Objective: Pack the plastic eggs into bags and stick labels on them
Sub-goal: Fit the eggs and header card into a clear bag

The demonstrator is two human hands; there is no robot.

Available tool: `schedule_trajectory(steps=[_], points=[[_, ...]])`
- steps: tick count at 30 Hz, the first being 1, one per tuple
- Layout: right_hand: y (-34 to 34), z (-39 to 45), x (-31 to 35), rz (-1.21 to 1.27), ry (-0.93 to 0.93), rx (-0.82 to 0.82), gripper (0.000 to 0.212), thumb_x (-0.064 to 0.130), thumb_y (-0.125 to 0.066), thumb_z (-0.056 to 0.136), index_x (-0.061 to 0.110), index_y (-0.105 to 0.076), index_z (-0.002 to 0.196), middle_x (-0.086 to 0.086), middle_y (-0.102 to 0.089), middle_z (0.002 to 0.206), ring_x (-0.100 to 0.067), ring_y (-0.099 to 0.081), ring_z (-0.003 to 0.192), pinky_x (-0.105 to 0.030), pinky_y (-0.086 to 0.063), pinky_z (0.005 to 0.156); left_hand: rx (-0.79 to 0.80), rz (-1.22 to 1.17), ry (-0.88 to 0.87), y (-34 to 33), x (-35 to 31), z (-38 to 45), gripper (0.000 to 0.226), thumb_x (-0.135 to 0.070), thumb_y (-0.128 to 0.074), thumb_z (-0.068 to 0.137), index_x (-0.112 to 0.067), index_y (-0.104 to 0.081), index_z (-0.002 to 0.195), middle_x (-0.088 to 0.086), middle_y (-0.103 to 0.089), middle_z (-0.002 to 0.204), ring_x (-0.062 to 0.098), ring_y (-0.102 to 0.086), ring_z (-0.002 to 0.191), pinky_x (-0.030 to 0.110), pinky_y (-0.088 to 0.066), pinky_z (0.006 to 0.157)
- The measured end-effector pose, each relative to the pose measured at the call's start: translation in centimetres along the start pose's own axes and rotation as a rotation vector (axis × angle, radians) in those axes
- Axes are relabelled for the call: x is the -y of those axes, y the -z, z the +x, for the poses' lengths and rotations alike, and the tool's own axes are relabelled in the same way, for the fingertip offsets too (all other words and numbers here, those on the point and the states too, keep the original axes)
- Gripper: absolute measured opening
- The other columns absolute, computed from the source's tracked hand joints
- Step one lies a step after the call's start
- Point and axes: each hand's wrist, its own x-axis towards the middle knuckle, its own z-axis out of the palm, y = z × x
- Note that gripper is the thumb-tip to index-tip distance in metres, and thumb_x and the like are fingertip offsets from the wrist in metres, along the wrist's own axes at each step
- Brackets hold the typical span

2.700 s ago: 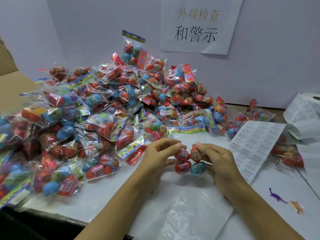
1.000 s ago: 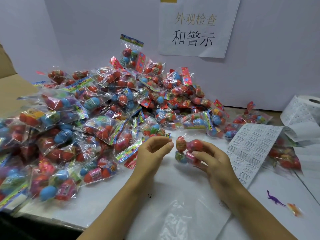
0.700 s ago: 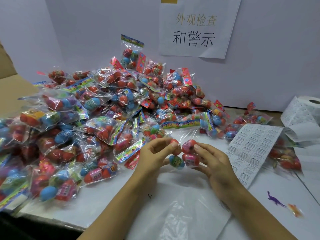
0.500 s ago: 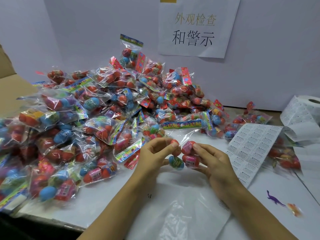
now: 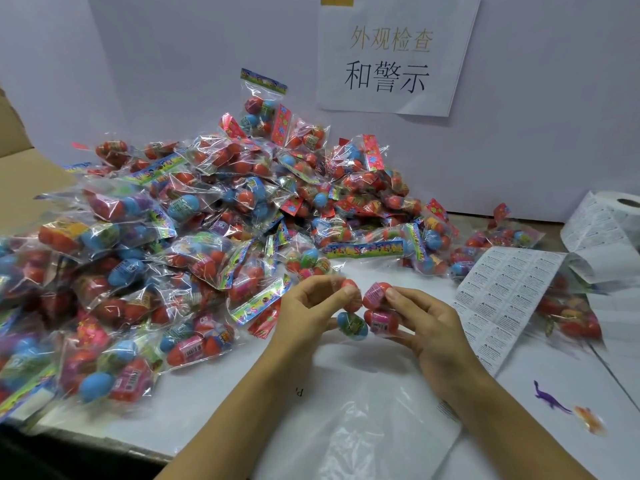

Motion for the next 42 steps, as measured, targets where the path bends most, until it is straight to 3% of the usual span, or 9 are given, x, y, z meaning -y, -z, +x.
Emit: schedule_trajectory(steps=[6,10,14,18,24,28,35,39,42], points=[[0.1,0.1,-0.3,0.013,0.034,-0.077,0.036,0.030,-0.081,0.068,0.015,-0.079,0.101,-0.007,-0.079,0.095,-0.025,-0.077,0.088,-0.024,-0.059,0.065,-0.182,0.407,-0.242,0.3,0.9,0.1,0.034,-0.026,-0.090,0.076,-0.029,-0.068,0.102,-0.008,-0.072,0.101,0.006,-0.068,0.094,0.025,-0.059,0.077],[0.1,0.1,-0.2,0.022,0.046,-0.099,0.042,0.029,-0.083,0.067,0.010,-0.077,0.104,-0.009,-0.079,0.097,-0.029,-0.077,0.090,-0.028,-0.061,0.068,-0.117,0.467,-0.299,0.0,1.0,-0.1,0.024,-0.023,-0.088,0.079,-0.024,-0.072,0.097,-0.006,-0.072,0.096,0.009,-0.068,0.091,0.026,-0.059,0.072],[-0.1,-0.2,0.0,0.041,0.073,-0.003,0.039,0.035,-0.081,0.070,0.012,-0.079,0.102,-0.014,-0.078,0.101,-0.030,-0.076,0.094,-0.031,-0.061,0.071,-0.028,0.337,-0.223,-0.2,0.7,-0.2,0.028,-0.030,-0.089,0.078,-0.018,-0.079,0.101,-0.003,-0.078,0.099,0.009,-0.072,0.096,0.019,-0.056,0.076],[-0.3,-0.5,0.1,0.009,0.072,0.094,0.033,0.038,-0.083,0.076,0.016,-0.080,0.101,-0.014,-0.077,0.104,-0.026,-0.074,0.102,-0.032,-0.061,0.075,0.033,0.188,-0.122,-0.3,0.3,-0.3,0.045,-0.040,-0.084,0.074,-0.012,-0.078,0.110,0.006,-0.078,0.106,0.021,-0.073,0.105,0.033,-0.057,0.093],[-0.3,-0.6,0.1,-0.025,0.073,0.136,0.031,0.036,-0.075,0.076,0.012,-0.080,0.095,-0.017,-0.077,0.098,-0.029,-0.074,0.096,-0.031,-0.060,0.072,0.067,-0.017,0.028,-0.7,-0.3,-0.6,0.051,-0.044,-0.072,0.088,0.005,-0.072,0.102,0.029,-0.070,0.100,0.035,-0.068,0.090,0.039,-0.059,0.080],[-0.1,-0.4,0.1,-0.106,0.142,-0.006,0.027,0.041,-0.076,0.071,0.017,-0.077,0.082,-0.005,-0.073,0.074,-0.012,-0.067,0.071,-0.022,-0.050,0.056,-0.009,-0.126,0.152,-1.0,-0.9,-0.6,0.037,-0.051,-0.073,0.082,-0.016,-0.079,0.096,0.016,-0.075,0.103,0.033,-0.071,0.096,0.055,-0.052,0.100],[0.0,-0.1,0.0,-0.170,-0.021,0.023,0.040,0.052,-0.074,0.069,0.023,-0.080,0.096,0.000,-0.076,0.089,-0.011,-0.061,0.070,-0.024,-0.043,0.053,0.056,-0.171,0.240,-1.5,-0.8,-0.9,0.082,-0.058,-0.058,0.079,0.006,-0.057,0.129,0.018,-0.073,0.095,0.031,-0.069,0.085,0.030,-0.062,0.064],[-0.2,-0.3,-0.2,-0.166,0.001,0.023,0.011,0.029,-0.073,0.087,0.025,-0.082,0.092,-0.003,-0.077,0.087,-0.008,-0.060,0.067,-0.021,-0.044,0.052,0.067,-0.032,0.169,-1.3,-0.5,-0.7,0.040,-0.047,-0.065,0.088,-0.010,-0.065,0.105,0.010,-0.063,0.088,0.020,-0.064,0.069,0.024,-0.054,0.055],[0.0,-0.1,-0.2,-0.154,0.027,0.009,0.012,0.020,-0.071,0.090,0.021,-0.082,0.087,-0.001,-0.074,0.080,-0.007,-0.059,0.065,-0.021,-0.043,0.052,0.044,0.041,0.132,-0.9,-0.2,-0.4,0.017,-0.023,-0.067,0.096,-0.006,-0.070,0.096,0.015,-0.061,0.091,0.033,-0.064,0.081,0.036,-0.058,0.068]])
